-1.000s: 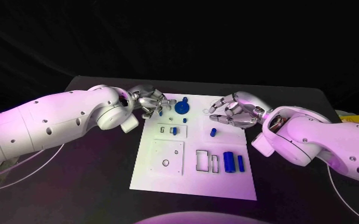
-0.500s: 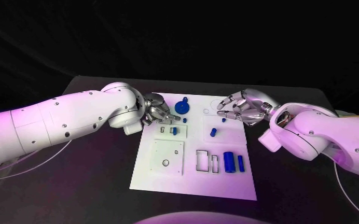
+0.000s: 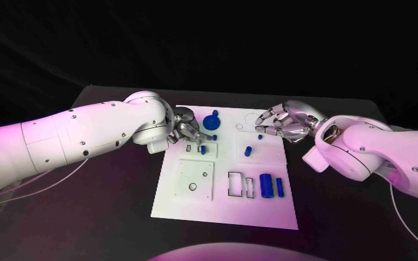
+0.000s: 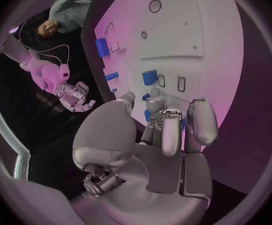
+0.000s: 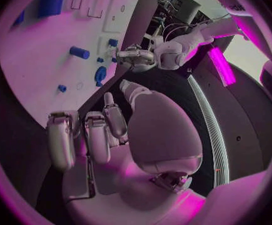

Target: Assemble the parts on the task board

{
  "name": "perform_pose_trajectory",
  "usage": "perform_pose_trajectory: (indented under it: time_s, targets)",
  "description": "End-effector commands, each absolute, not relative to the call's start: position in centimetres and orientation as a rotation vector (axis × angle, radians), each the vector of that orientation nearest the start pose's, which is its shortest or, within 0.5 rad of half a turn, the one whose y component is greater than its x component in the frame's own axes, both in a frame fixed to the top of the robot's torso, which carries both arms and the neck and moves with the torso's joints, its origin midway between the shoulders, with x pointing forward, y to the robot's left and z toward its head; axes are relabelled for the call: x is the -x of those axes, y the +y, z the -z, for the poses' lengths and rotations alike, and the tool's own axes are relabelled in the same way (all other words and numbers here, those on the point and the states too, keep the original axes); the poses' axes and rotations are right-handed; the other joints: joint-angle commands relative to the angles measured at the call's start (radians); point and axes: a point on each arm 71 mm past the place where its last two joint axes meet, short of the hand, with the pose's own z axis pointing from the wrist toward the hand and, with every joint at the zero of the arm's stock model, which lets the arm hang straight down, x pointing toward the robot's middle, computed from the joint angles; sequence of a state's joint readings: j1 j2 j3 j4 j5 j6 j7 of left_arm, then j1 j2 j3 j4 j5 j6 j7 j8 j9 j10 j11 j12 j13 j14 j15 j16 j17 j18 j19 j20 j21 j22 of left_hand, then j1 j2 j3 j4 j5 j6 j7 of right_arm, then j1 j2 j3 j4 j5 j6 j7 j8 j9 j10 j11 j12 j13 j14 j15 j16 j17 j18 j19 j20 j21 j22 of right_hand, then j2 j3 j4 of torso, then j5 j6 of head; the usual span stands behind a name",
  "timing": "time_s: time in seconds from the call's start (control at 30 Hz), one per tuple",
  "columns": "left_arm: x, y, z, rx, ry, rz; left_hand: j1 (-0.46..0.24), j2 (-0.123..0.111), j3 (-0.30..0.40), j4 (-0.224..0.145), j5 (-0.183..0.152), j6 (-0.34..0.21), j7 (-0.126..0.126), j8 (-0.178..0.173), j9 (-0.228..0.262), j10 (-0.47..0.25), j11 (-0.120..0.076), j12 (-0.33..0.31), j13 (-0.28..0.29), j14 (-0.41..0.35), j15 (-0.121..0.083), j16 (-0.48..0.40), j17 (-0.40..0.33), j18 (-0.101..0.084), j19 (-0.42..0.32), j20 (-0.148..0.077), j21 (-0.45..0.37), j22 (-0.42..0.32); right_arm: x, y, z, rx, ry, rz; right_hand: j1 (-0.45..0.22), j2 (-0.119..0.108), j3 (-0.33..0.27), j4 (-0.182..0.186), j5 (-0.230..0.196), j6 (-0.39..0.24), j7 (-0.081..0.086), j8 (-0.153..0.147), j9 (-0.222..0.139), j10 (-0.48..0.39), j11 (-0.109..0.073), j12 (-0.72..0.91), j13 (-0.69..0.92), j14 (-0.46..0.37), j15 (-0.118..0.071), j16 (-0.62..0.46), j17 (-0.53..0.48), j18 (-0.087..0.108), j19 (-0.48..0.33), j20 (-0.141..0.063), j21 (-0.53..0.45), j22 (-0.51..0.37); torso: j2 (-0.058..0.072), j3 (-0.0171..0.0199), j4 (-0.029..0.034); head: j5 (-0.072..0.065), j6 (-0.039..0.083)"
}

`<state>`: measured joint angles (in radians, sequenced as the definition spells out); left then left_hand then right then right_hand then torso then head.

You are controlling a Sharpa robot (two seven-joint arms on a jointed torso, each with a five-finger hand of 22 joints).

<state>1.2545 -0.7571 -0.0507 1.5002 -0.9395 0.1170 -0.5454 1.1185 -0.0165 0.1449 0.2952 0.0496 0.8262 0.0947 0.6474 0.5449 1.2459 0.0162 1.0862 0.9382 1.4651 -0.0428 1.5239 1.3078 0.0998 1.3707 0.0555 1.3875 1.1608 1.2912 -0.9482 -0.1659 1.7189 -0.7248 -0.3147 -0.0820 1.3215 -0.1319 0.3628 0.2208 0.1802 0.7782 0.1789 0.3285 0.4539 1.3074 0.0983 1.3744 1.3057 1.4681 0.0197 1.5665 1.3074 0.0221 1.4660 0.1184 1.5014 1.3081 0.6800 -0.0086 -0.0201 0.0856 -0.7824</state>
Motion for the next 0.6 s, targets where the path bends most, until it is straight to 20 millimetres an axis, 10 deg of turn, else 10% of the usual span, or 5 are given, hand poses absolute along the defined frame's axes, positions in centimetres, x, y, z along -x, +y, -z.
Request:
perform_pose_trajectory:
  time_s: [0.03, 0.6]
  targets:
    - [-48.2, 17.66, 20.86, 0.216, 2.389, 0.482, -0.008, 0.0, -0.006, 0.0, 0.001, 0.007, -0.003, 0.004, 0.002, 0.005, 0.001, 0.006, 0.001, 0.086, -0.003, 0.003, 0.199, -0.021, 0.006, -0.001, 0.005, 0.002, -44.51, -20.13, 18.73, -0.452, 1.931, -1.001, -0.008, -0.007, -0.007, 0.001, -0.005, -0.008, 0.001, 0.006, 0.001, -0.005, -0.002, -0.003, -0.001, 0.099, -0.002, -0.001, 0.25, 0.001, 0.066, 0.0, -0.005, 0.183, 0.0, 0.0, 0.0006, 0.0, -0.003]
    - [-48.06, 17.08, 21.0, 0.183, 2.419, 0.47, 0.003, 0.013, 0.01, -0.002, 0.002, 0.003, -0.006, 0.01, 0.008, 0.002, -0.002, 0.009, 0.002, 0.086, -0.005, 0.004, 0.2, -0.021, 0.005, -0.002, 0.007, 0.004, -44.75, -20.14, 18.72, -0.457, 1.915, -0.993, -0.008, -0.007, -0.008, 0.002, -0.005, -0.009, 0.001, 0.006, 0.001, -0.008, -0.003, -0.005, -0.005, 0.098, -0.002, -0.002, 0.247, 0.002, 0.064, -0.001, -0.008, 0.18, 0.001, 0.0008, -0.0001, 0.004, -0.011]
